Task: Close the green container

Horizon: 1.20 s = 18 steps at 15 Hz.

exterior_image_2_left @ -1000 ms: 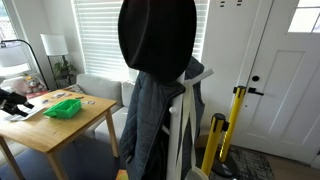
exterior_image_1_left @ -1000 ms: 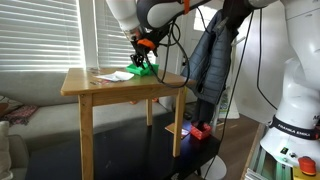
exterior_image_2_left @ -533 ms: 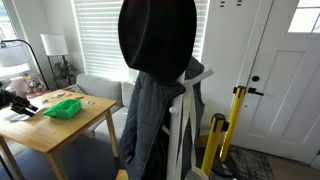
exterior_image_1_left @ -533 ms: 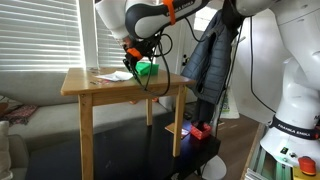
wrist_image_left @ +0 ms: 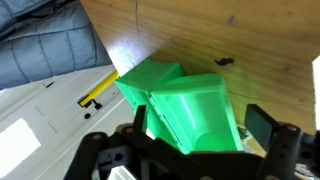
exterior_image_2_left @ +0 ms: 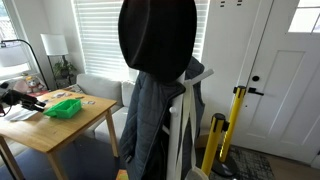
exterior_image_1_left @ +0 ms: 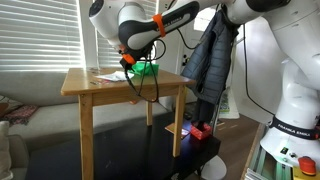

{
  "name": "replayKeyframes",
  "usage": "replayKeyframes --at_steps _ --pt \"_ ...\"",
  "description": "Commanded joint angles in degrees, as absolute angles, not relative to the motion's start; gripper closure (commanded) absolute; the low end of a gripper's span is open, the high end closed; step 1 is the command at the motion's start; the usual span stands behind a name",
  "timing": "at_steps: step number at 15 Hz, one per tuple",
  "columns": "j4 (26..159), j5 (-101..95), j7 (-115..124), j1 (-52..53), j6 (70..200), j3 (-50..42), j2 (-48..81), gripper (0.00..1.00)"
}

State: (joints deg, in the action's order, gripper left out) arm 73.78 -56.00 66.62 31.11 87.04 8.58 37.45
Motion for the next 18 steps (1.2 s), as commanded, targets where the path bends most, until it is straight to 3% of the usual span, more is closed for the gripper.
replayKeyframes --at_steps 1,18 --pt "68.0 -59.5 63.9 32.8 83.6 6.6 41.9 0.00" --pt "61.4 -61.6 57.7 33.8 77.3 5.2 45.9 0.00"
